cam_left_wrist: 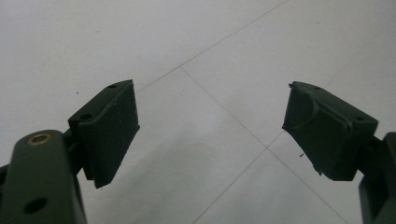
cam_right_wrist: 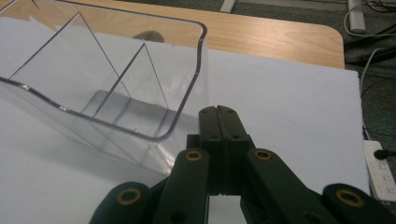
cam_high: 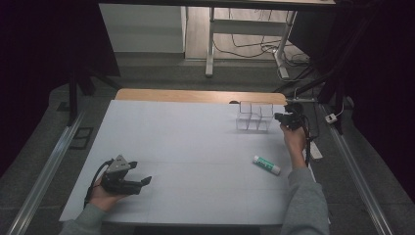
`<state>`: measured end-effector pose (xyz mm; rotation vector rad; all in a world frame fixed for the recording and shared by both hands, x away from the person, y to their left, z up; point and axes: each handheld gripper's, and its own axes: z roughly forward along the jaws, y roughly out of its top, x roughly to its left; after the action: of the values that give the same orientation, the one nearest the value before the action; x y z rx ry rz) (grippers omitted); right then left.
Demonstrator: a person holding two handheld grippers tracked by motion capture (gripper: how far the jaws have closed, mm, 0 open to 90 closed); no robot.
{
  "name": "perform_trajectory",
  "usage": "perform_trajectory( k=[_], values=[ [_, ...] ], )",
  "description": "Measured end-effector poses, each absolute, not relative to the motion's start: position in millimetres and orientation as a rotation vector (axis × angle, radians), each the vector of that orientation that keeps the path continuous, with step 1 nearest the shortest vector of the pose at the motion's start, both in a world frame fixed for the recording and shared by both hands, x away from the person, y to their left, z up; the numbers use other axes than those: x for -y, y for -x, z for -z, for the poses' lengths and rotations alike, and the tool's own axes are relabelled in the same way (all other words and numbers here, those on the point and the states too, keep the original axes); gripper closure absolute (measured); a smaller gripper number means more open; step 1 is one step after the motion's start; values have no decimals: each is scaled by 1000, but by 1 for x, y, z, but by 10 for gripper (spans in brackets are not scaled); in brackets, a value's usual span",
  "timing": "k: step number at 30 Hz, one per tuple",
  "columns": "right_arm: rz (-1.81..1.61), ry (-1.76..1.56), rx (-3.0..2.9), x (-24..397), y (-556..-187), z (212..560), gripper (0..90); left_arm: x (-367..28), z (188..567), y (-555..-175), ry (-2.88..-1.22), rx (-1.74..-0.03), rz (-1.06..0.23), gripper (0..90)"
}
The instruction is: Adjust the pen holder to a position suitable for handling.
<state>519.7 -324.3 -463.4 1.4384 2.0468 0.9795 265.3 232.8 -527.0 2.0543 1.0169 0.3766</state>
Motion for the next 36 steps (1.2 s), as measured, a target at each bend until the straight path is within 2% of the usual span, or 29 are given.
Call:
perform_trajectory(
  k=[24,36],
  values=[
    [-931,-1366,-2123,317,-532,468,896,-233,528,-266,-2061,-1019,-378,173],
    [-966,-1310,-2158,294,-531,462,896,-233,528,-266,-2063,-1017,-377,173]
  ],
)
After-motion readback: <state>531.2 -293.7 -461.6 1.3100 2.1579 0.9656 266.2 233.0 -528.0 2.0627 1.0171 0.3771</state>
